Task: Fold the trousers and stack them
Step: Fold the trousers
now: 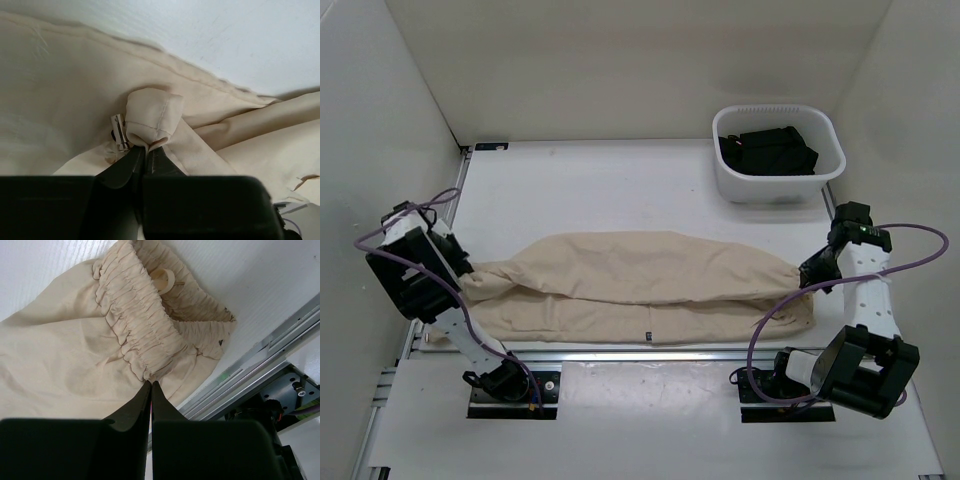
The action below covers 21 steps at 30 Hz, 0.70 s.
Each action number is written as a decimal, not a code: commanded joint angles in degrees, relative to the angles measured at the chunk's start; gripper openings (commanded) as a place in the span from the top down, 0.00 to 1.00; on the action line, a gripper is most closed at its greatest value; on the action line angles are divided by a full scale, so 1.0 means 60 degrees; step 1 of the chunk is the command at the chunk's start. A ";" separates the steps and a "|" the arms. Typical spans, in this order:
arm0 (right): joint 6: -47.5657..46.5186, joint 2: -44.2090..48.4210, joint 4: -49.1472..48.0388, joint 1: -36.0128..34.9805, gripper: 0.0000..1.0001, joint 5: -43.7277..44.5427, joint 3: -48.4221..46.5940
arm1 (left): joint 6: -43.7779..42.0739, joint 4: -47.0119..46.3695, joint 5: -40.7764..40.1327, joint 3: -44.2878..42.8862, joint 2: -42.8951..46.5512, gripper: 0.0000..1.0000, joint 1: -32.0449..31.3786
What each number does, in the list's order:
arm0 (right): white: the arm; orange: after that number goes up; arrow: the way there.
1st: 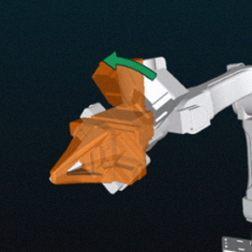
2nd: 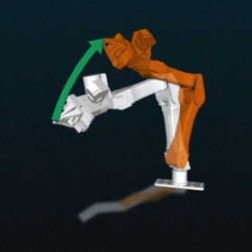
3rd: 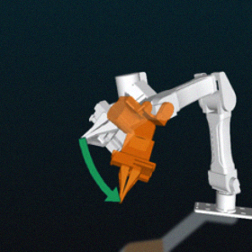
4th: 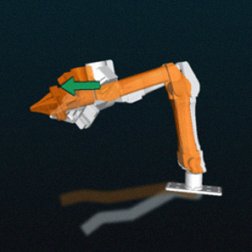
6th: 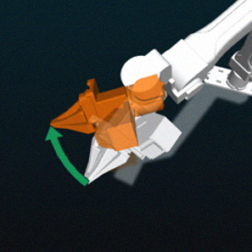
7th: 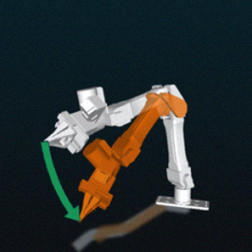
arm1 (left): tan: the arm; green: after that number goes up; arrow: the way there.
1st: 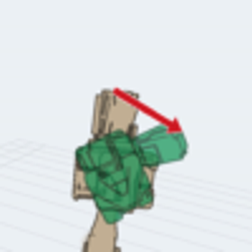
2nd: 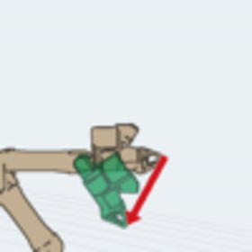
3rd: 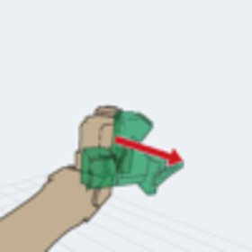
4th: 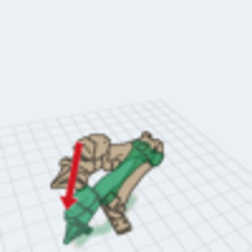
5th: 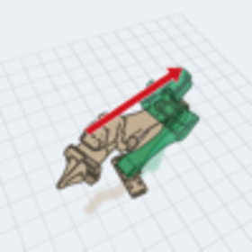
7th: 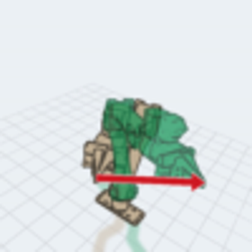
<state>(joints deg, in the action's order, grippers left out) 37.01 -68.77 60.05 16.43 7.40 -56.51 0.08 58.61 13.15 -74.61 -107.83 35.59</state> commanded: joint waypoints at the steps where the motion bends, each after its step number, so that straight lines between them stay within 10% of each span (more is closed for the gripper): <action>1: -0.0222 -0.0036 0.0099 0.0031 1.00 0.0116 -0.0629 | -0.0013 -0.0174 0.0240 -0.0980 0.0627 0.86 0.0015; 12: -0.0691 -0.1325 0.0420 0.0031 1.00 0.0333 -0.3763 | -0.0013 -0.1358 -0.0565 -0.4030 0.1681 0.86 -0.0674; 16: -0.0881 -0.1093 0.0508 0.0031 1.00 0.0334 -0.3738 | -0.0013 -0.2282 -0.0390 -0.1883 0.3276 0.86 -0.0674; 21: -0.0779 0.0048 0.0041 0.0031 1.00 -0.0031 -0.1689 | -0.0013 -0.2371 -0.0418 0.2730 0.5953 0.40 -0.0368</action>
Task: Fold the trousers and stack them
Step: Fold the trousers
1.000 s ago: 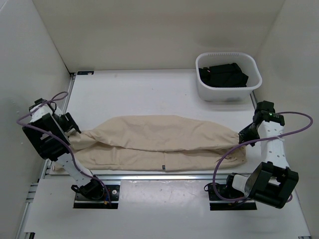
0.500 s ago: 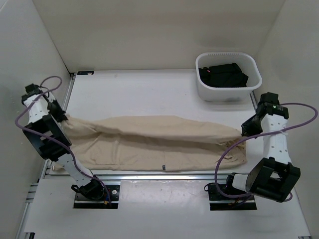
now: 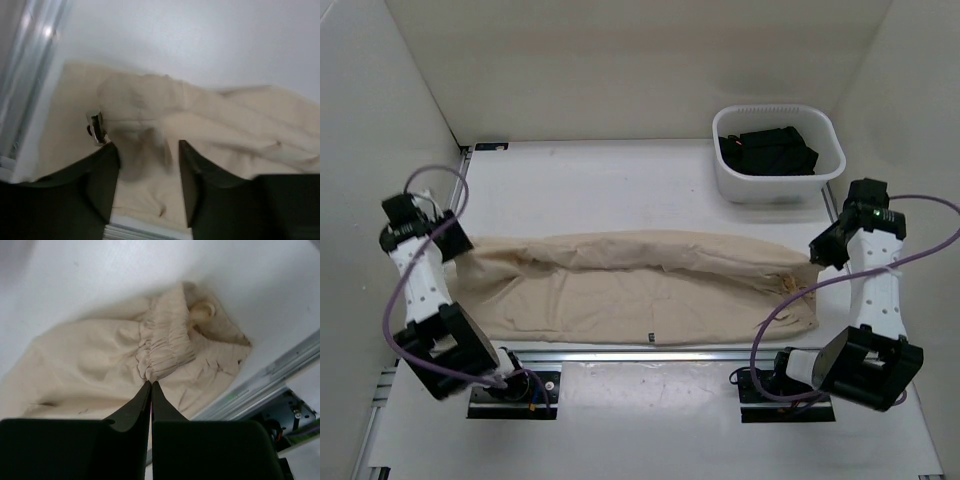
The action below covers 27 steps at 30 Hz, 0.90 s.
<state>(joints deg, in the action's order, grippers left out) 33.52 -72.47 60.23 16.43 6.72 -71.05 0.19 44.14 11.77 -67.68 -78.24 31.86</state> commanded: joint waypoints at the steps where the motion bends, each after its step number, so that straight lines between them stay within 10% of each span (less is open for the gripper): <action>1: -0.0196 0.0783 -0.0090 0.0031 1.00 0.0081 0.1361 | -0.0031 0.0128 -0.0276 0.2815 0.1361 0.36 0.0358; 5: -0.0196 0.1004 -0.0179 0.0031 1.00 0.0081 0.2200 | -0.0031 0.0975 -0.0277 0.3649 0.2710 0.23 0.1003; 9: -0.0371 0.1004 -0.0092 0.0031 1.00 0.0300 0.2305 | -0.0031 0.1955 0.0366 0.1412 0.2553 0.17 0.1107; 27: -0.0547 0.0564 0.0099 0.0031 1.00 0.0696 0.1865 | -0.0031 0.0759 -0.0365 -0.0380 -0.3145 0.10 0.1502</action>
<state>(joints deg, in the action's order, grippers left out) 31.46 -69.06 60.07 16.43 9.37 -57.49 0.03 50.76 9.52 -67.02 -98.08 40.75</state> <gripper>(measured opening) 0.004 0.894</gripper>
